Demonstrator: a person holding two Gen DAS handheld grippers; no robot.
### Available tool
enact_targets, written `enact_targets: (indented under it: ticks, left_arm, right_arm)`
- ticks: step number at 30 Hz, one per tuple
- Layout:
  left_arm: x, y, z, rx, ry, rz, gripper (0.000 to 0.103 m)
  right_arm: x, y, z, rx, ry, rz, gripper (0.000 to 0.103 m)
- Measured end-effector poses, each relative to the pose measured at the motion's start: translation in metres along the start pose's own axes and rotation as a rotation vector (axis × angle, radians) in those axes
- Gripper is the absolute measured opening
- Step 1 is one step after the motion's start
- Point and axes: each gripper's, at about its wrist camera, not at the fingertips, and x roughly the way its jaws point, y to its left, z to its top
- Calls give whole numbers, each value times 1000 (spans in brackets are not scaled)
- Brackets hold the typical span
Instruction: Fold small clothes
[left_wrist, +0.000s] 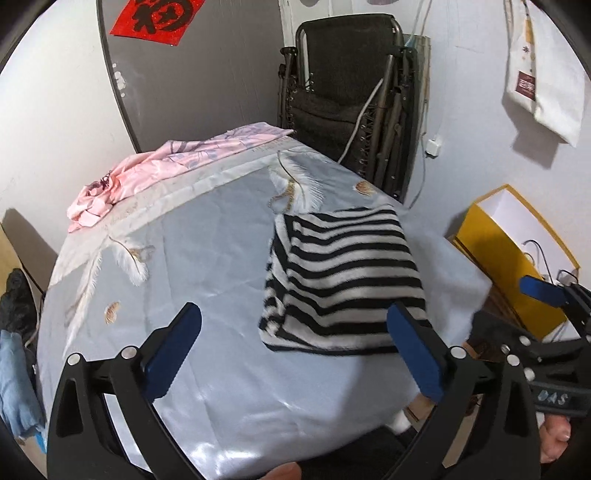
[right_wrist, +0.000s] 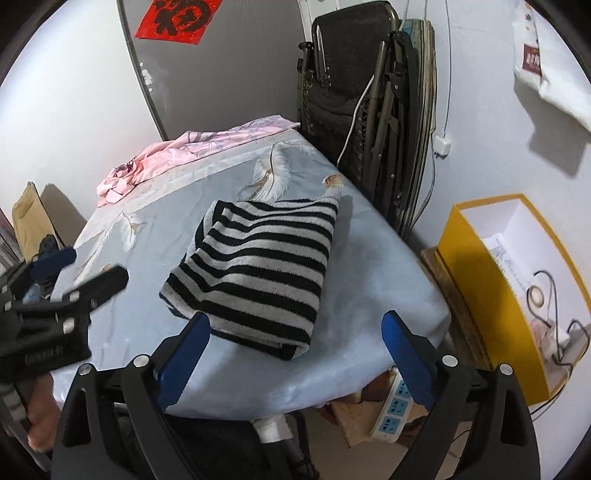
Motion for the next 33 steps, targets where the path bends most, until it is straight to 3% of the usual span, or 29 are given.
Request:
enact_targets:
  ticks: [4,11,33]
  left_arm:
    - [-6,-5,-10,19,1,42,98]
    - [-16,0,-22,-1,-16,76,98]
    - [-2,5,-29,-24,23,34,98]
  right_arm:
    - [0,9,-9,-11,27,21,96]
    - [-13,28,-19,-71,-1,52,97]
    - [-7,27,-20,-51,6,64,97]
